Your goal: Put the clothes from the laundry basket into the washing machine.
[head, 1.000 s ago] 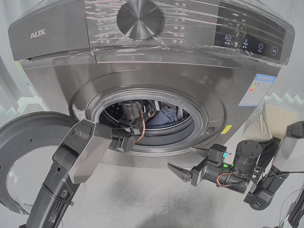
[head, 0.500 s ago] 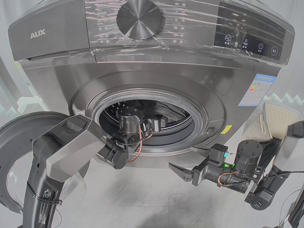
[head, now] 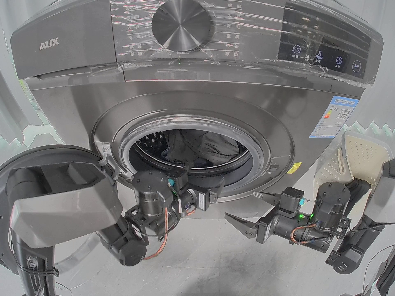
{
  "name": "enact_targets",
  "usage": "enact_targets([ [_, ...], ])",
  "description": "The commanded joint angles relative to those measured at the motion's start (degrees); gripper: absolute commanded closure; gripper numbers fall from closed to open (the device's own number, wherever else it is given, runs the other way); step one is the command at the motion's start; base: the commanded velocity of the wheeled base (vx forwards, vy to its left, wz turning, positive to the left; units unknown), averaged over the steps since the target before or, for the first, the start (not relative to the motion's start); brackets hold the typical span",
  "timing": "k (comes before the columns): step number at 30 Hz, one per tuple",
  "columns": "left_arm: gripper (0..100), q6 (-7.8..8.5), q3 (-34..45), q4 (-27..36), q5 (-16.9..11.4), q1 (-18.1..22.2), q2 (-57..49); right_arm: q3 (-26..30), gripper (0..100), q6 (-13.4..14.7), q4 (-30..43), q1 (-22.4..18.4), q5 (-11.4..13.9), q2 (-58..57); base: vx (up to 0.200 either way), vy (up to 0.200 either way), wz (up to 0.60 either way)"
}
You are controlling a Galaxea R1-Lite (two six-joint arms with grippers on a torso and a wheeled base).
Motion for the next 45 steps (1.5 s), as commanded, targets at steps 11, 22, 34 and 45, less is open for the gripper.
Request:
enact_targets([
  [11, 0, -0.85, 18.4, -7.3, 4.0, -4.6, -17.8, 8.8, 0, -0.1, 0.6, -8.2, -0.9, -13.6, -0.036, 0.000, 0.00],
  [22, 0, -0.67, 24.5, -7.3, 4.3, -4.5, -22.9, 10.1, 0, -0.1, 0.8, -11.3, -0.9, -14.6, -0.200, 0.000, 0.00],
  [34, 0, -2.26, 25.1, -7.4, 5.9, -1.9, -25.1, 11.9, 0, -0.5, 0.9, -12.8, -0.9, -16.4, -0.133, 0.000, 0.00],
  [45, 0, -2.78, 27.6, -7.4, 7.6, -2.0, -28.0, 12.8, 0, -1.2, 1.1, -16.2, -0.8, -18.0, 0.000, -0.164, 0.00],
])
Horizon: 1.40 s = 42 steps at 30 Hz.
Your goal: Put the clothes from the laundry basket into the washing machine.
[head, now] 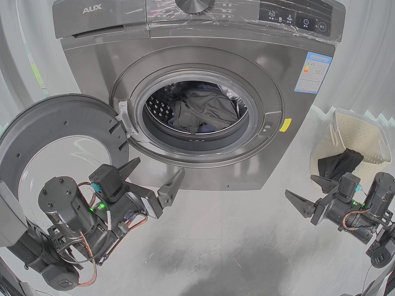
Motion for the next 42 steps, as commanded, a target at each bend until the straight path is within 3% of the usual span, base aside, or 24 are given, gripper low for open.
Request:
enact_targets([
  [1, 0, 0.14, 1.3, 0.0, -0.1, 0.1, -0.6, 0.5, 0, -0.4, -0.1, -1.9, 0.0, -0.7, 0.000, -0.200, 0.00],
  [6, 0, 0.49, 2.5, 0.0, -0.1, 0.2, -0.7, 0.5, 0, -1.1, 0.1, -6.0, 0.2, -1.7, 0.000, -0.200, 0.00],
  [18, 0, 0.49, 2.6, 0.0, -0.2, 0.3, 0.1, 0.4, 0, -1.4, 0.6, -9.7, 0.5, -1.2, 0.000, -0.200, 0.00],
  [42, 0, 0.41, 3.1, 0.0, -0.3, 0.2, 1.2, 0.3, 0, -1.7, 0.5, -10.4, 0.8, 2.0, 0.000, -0.200, 0.00],
])
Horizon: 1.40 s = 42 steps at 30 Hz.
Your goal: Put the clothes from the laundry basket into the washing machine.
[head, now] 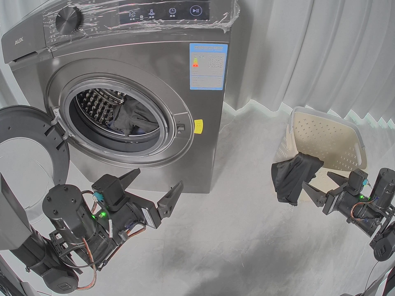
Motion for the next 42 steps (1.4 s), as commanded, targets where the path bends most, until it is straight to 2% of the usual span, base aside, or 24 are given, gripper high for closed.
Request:
enact_targets([
  [1, 0, -0.03, 0.1, 0.0, 0.0, 0.0, 0.2, -0.1, 0, 0.0, -0.1, -0.6, 0.1, 1.6, 0.000, -0.200, 0.00],
  [21, 0, -0.38, 0.2, -0.1, 0.0, -0.5, 0.0, -0.4, 0, 0.7, -1.1, 0.0, 0.4, 8.0, 0.000, -0.200, 0.00],
  [30, 0, -0.21, 0.3, -0.1, 0.0, -0.2, -0.1, -0.7, 0, 0.8, -1.1, 1.9, 0.3, 8.8, 0.000, 0.000, 0.00],
  [39, 0, -0.12, 0.3, -0.1, 0.0, -0.4, -0.1, -1.8, 0, 1.2, -1.2, 3.2, 0.3, 11.1, 0.200, 0.000, 0.00],
  [42, 0, -0.30, 0.3, -0.1, 0.0, -0.6, -0.1, -3.3, 0, 1.3, -1.3, 4.2, 0.3, 14.1, 0.000, 0.000, 0.00],
])
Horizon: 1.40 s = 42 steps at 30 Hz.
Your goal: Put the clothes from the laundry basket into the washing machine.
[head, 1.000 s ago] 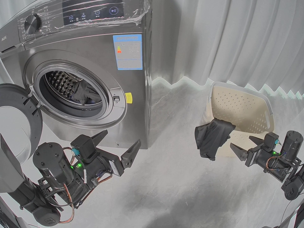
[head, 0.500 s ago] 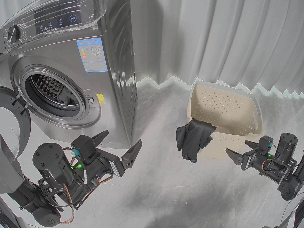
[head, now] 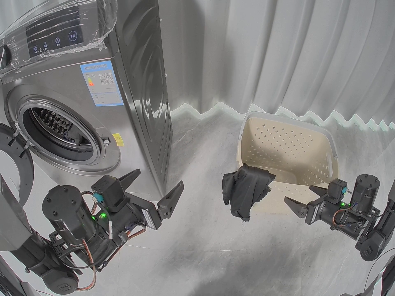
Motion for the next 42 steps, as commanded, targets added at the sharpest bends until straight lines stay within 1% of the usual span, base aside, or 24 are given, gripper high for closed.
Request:
enact_targets([
  [1, 0, -0.13, 0.0, 0.0, 0.0, -0.3, -0.1, -1.7, 0, 0.1, -0.1, 1.2, 0.0, 4.1, 0.000, 0.000, 0.00],
  [6, 0, 0.14, 0.1, 0.0, 0.1, -0.1, -0.2, -2.5, 0, 0.4, -0.9, 2.9, -0.1, 5.8, 0.000, 0.000, 0.00],
  [12, 0, -0.13, 0.3, 0.0, 0.0, -0.3, -0.5, -3.9, 0, 0.5, -0.9, 4.2, -0.3, 7.5, 0.000, -0.200, 0.00],
  [16, 0, -0.13, 0.3, 0.0, 0.0, -0.3, -0.5, -5.4, 0, 0.5, -0.9, 4.9, -0.4, 9.1, 0.000, 0.000, 0.00],
  [23, 0, -0.21, 0.3, 0.0, 0.0, -0.3, -0.5, -8.9, 0, 0.5, -0.8, 5.7, -0.2, 12.7, 0.000, 0.000, 0.00],
  [30, 0, -0.30, 0.3, 0.0, 0.0, -0.3, -0.2, -14.2, 0, 0.4, -0.9, 7.4, 0.1, 18.2, 0.000, 0.000, 0.00],
  [31, 0, -0.39, 0.3, 0.0, 0.0, -0.3, -0.2, -15.4, 0, 0.3, -0.9, 7.4, 0.5, 19.1, 0.000, 0.000, 0.00],
  [32, 0, -0.39, 0.3, 0.0, 0.0, -0.3, -0.2, -15.4, 0, 0.3, -0.9, 7.4, 0.5, 19.1, 0.000, 0.000, 0.00],
  [33, 0, -0.39, 0.3, 0.0, 0.0, -0.2, -0.2, -17.2, 0, 0.3, -0.8, 7.3, 0.9, 20.5, 0.000, 0.000, 0.00],
  [36, 0, -0.39, 0.3, 0.0, 0.0, -0.1, -0.2, -19.5, 0, 0.2, -0.6, 6.9, 0.9, 22.6, 0.000, 0.000, 0.00],
  [42, 0, -0.39, 0.3, 0.0, -0.2, 0.2, -0.2, -22.2, 0, 0.0, -0.2, 6.5, 1.0, 25.0, 0.000, 0.000, 0.00],
])
